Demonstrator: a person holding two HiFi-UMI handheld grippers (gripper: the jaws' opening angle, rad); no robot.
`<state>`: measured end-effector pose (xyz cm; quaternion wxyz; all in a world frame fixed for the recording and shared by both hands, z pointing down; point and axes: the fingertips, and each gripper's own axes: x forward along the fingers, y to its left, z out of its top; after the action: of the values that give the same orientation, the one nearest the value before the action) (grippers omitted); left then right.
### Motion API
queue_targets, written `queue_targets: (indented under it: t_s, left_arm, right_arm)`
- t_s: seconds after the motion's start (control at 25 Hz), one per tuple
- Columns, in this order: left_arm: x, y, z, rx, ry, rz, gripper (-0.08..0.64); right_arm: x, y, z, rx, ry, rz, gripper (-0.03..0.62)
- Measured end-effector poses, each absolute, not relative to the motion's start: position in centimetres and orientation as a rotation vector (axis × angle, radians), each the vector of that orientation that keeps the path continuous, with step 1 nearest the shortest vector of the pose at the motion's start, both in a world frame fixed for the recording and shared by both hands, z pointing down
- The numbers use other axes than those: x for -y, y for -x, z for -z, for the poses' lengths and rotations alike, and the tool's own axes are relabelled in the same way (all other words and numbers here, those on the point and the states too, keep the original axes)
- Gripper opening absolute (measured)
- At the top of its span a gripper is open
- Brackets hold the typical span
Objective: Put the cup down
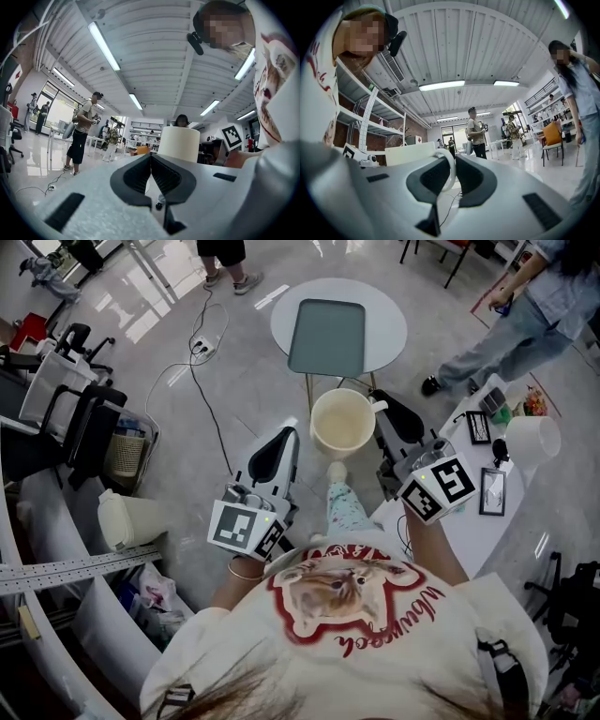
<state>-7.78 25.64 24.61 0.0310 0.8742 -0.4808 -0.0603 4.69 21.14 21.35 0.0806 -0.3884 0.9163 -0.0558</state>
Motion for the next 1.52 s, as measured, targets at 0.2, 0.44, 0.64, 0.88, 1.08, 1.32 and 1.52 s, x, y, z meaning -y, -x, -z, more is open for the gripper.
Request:
queue_targets:
  t_s: [0.2, 0.44, 0.64, 0.88, 1.08, 1.32, 1.52]
  left_arm:
    - [-20.7, 7.4, -24.4, 1.474, -2.706, 0.181, 0.014]
    - [-14.2, 6.7, -24.2, 1.458, -2.715, 0.165, 0.014]
    - [-9.2, 6.6, -23.6, 1.480, -2.707, 0.170, 0.014]
    - [-3.0, 5.4, -24.0, 1.479, -2.690, 0.166, 0.014]
    - [1.2, 5.0, -23.8, 1.489, -2.684, 0.183, 0.014]
    - [4.2, 5.1, -23.7, 1.529, -2.662, 0.172, 0.014]
    - [5.9, 6.1, -23.8, 1.542, -2.645, 0.162, 0.014]
  right_arm:
    - [-16.2, -5.3, -20.9, -2.722, 1.168, 0.152, 0.053]
    - [-10.1, -6.2, -20.2, -2.704, 1.182, 0.152, 0.053]
    - [-5.2, -6.8, -19.6, -2.698, 1.180, 0.150, 0.053]
    - [0.8, -8.3, -19.7, -2.701, 1.187, 0.158, 0.053]
    - [4.7, -8.5, -19.6, -2.708, 1.178, 0.162, 0.052]
    - [8.2, -8.7, -20.1, -2.706, 1.163, 0.198, 0.053]
    - [10.0, -7.4, -20.5, -2.717, 1.146, 0.223, 0.054]
